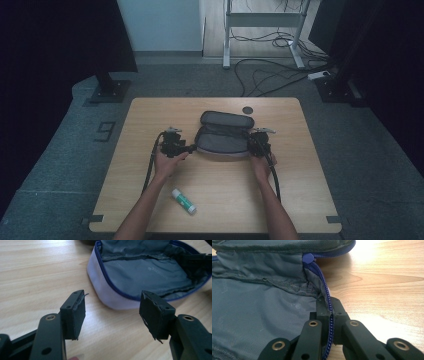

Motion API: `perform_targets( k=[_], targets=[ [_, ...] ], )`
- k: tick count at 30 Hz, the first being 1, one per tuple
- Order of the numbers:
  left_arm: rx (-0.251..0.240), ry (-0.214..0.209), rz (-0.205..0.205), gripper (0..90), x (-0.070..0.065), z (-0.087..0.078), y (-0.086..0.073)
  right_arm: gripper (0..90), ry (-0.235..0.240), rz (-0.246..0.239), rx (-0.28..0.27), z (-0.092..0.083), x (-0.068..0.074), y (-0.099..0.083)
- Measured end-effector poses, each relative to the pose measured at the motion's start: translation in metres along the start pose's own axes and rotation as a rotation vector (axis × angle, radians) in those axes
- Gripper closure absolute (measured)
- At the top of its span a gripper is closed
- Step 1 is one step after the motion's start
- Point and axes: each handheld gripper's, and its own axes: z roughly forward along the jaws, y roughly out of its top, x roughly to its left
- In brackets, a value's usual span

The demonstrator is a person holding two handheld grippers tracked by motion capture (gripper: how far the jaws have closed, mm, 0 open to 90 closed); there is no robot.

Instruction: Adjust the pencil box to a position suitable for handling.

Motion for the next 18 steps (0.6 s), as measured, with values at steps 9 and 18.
perform_targets(
  k=[9, 18],
  targets=[
    [-0.004, 0.003, -0.03, 38.7, 0.005, 0.024, 0.01, 86.6, 0.004, -0.007, 0.004, 0.002, 0.0, -0.001],
    [-0.047, -0.022, -0.083, 39.5, 0.011, 0.021, 0.013, 86.5, 0.009, -0.012, 0.009, 0.002, 0.0, -0.002]
  ],
)
